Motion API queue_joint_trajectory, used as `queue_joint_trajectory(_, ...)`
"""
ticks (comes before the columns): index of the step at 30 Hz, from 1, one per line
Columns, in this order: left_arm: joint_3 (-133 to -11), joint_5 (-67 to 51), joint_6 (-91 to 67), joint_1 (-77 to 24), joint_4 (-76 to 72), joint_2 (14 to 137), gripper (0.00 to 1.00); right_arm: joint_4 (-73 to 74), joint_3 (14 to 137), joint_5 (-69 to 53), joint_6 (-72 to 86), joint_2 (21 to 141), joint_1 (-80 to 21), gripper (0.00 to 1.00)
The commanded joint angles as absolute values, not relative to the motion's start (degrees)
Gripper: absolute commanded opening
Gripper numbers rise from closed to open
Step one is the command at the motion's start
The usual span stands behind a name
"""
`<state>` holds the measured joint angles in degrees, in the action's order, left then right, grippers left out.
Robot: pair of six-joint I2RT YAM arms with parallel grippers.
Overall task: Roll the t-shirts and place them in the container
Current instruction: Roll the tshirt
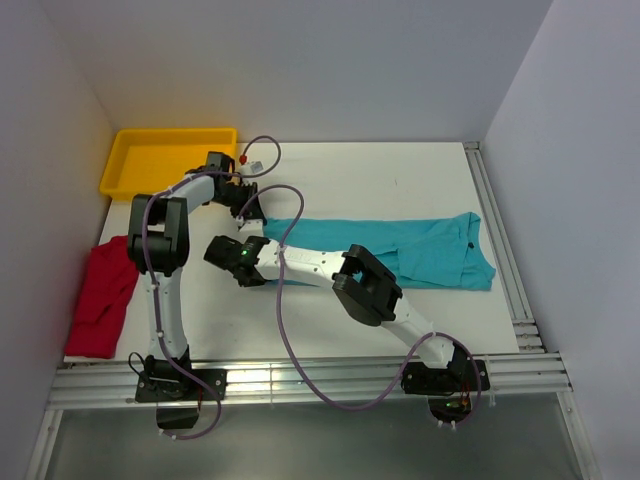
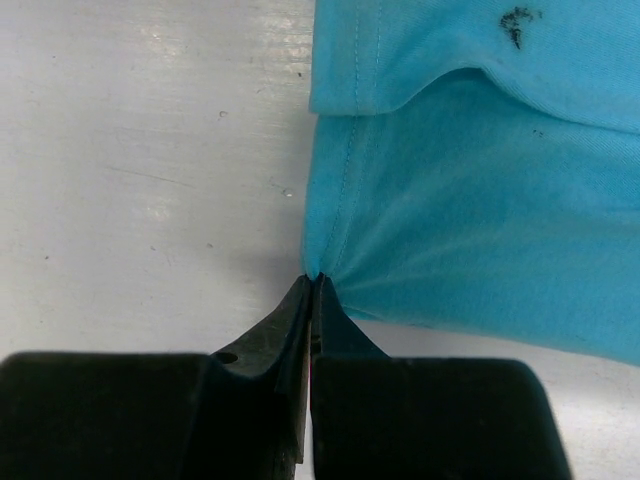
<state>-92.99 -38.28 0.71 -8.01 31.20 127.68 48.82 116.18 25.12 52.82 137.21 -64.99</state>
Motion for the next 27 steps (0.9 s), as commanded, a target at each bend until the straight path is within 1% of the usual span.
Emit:
queue_joint_trajectory(1,-90.5,-27.4,1.8,-6.9,31.6,127.5,0.00,45.4,116.6,21.0,52.9,136.8,-66.0,0.00)
queue_joint_trajectory(14,-86.7,-25.8,3.8,-1.9,31.9,125.0,0.00,41.1,120.1,14.8,52.4,138.3,-67.1,0.00)
queue_joint_trajectory(20,-86.5,-23.8,4.1,-1.6,32.3,123.1,0.00,34.6,112.9,13.1,53.3,133.2,-66.5,0.00)
queue_joint_trajectory(24,-88.7,-22.2,3.7,-2.5,34.0,122.8,0.00,30.9,107.7,11.2,54.3,129.6,-65.1,0.00)
queue_joint_trajectory(27,-89.0,-19.1,3.6,-3.9,34.3,121.6,0.00,28.4,104.4,10.2,55.5,127.6,-64.3,0.00)
